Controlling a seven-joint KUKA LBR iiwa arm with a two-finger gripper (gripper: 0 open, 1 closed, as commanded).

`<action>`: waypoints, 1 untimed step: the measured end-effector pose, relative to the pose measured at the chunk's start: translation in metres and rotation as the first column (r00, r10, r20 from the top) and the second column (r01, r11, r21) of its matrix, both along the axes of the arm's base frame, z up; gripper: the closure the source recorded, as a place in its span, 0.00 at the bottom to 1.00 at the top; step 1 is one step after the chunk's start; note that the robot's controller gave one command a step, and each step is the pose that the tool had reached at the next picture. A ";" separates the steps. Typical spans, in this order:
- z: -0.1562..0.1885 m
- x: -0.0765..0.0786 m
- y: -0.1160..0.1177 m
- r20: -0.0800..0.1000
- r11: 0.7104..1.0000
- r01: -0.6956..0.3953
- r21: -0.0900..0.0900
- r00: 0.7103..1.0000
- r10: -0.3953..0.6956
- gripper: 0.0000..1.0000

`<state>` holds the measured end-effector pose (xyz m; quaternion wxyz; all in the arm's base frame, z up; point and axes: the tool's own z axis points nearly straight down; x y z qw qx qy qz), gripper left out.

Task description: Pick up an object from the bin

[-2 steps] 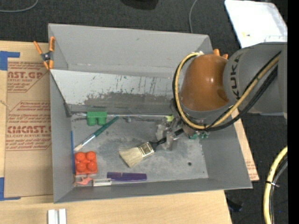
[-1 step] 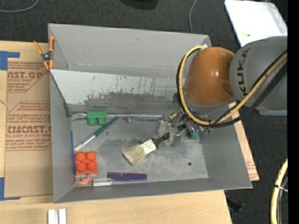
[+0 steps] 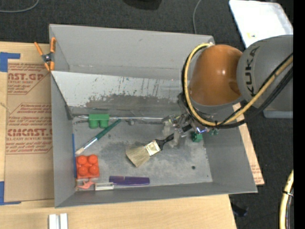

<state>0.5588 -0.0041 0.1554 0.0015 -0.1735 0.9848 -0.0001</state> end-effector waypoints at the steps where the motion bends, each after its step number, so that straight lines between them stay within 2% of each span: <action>1: 0.018 0.000 0.000 0.001 1.000 0.000 0.000 1.000 0.000 1.00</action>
Offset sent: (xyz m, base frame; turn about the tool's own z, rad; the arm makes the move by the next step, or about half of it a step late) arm -0.0002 0.0001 0.0316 0.0000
